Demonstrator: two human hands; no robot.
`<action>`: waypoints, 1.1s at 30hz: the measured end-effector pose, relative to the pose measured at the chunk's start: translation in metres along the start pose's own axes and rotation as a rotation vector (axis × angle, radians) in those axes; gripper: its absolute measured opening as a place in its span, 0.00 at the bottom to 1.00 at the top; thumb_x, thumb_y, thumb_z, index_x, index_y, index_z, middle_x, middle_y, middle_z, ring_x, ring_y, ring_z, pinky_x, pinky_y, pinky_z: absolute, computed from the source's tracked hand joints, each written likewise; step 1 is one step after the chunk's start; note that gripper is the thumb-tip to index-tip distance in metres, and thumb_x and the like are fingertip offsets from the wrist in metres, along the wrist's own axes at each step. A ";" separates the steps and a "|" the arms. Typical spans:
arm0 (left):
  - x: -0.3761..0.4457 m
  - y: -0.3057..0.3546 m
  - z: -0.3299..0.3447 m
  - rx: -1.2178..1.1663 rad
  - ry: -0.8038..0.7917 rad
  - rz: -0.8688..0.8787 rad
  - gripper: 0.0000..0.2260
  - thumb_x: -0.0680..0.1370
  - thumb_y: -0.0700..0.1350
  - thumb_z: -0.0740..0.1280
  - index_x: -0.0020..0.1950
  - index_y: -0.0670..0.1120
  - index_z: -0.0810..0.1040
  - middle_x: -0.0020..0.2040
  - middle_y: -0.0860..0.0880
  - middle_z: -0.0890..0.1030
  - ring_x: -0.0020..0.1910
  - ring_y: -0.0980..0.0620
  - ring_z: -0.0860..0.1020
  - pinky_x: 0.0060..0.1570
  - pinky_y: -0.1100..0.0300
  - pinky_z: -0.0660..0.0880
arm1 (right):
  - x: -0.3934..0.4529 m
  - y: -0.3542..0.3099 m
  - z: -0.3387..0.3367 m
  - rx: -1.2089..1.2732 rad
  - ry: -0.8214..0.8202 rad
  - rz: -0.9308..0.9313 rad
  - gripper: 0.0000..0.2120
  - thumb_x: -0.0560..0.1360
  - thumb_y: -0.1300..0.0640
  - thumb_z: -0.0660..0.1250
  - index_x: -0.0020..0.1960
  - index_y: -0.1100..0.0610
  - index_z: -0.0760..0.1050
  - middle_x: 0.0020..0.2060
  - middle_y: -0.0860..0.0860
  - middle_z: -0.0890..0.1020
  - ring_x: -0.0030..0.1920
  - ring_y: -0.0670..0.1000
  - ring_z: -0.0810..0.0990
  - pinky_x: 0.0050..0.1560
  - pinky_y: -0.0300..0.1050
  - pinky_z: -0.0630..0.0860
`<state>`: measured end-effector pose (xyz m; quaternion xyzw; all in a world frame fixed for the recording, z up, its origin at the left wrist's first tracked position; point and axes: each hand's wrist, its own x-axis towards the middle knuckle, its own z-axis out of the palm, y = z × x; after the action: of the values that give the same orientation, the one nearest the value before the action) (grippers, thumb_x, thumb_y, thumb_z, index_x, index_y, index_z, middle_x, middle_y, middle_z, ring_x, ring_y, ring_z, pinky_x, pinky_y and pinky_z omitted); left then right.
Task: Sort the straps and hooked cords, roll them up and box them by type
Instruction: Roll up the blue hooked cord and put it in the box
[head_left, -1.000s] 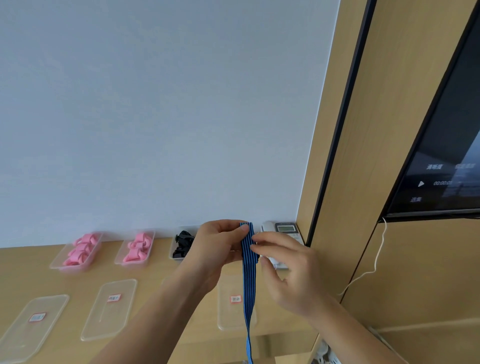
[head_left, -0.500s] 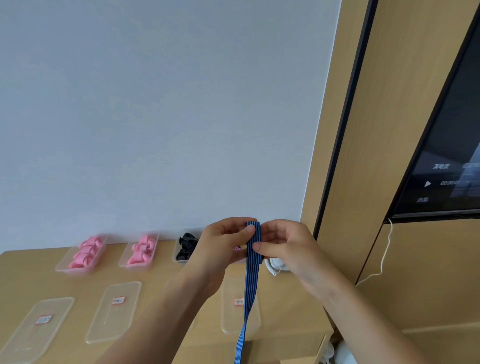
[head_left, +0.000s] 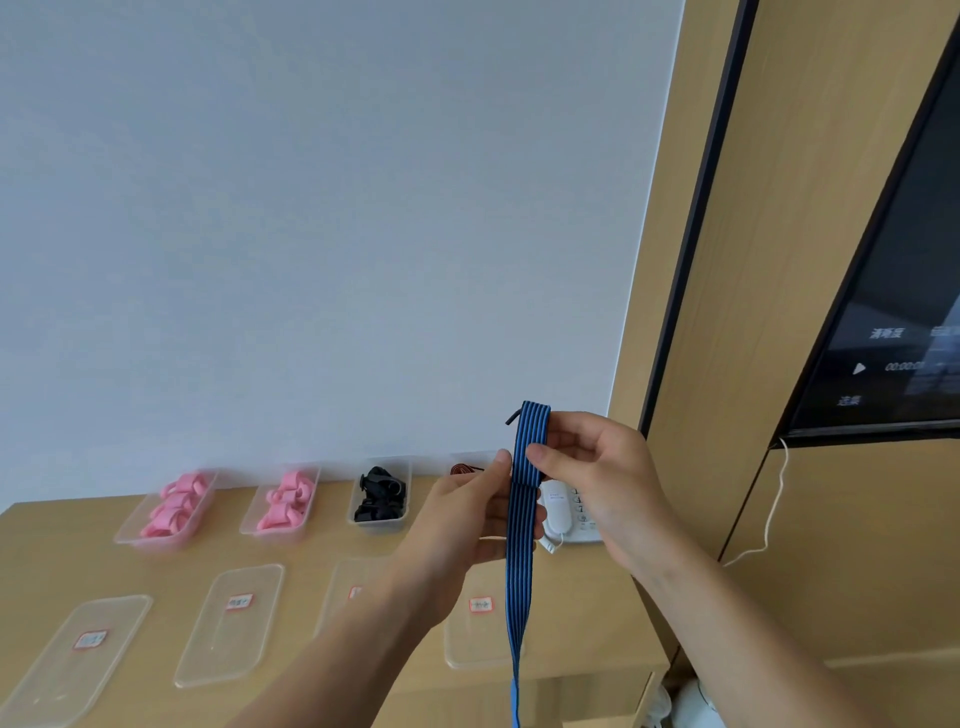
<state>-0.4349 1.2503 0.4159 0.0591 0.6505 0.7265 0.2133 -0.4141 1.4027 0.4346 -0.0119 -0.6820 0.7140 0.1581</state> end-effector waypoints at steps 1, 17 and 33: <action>0.000 0.000 0.001 -0.003 0.002 0.000 0.21 0.84 0.56 0.62 0.54 0.39 0.84 0.46 0.38 0.86 0.44 0.43 0.85 0.60 0.39 0.80 | 0.000 0.001 0.000 0.010 0.012 -0.003 0.09 0.73 0.68 0.73 0.51 0.58 0.84 0.44 0.54 0.87 0.44 0.50 0.86 0.45 0.38 0.80; -0.004 0.002 0.004 0.033 0.008 -0.018 0.18 0.85 0.55 0.62 0.52 0.44 0.86 0.41 0.50 0.85 0.40 0.52 0.83 0.57 0.44 0.80 | -0.008 0.012 -0.001 0.000 0.052 -0.170 0.15 0.71 0.74 0.73 0.50 0.57 0.84 0.44 0.52 0.87 0.47 0.51 0.86 0.47 0.38 0.80; -0.002 0.010 -0.009 -0.137 -0.033 -0.132 0.15 0.80 0.54 0.69 0.49 0.42 0.86 0.46 0.42 0.85 0.46 0.43 0.84 0.59 0.42 0.80 | -0.025 0.034 0.001 -0.530 0.139 -0.705 0.14 0.64 0.70 0.71 0.47 0.59 0.86 0.46 0.45 0.85 0.50 0.38 0.83 0.53 0.30 0.76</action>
<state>-0.4382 1.2409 0.4253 0.0132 0.5981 0.7526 0.2751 -0.3975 1.3952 0.3960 0.1331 -0.7915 0.4145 0.4289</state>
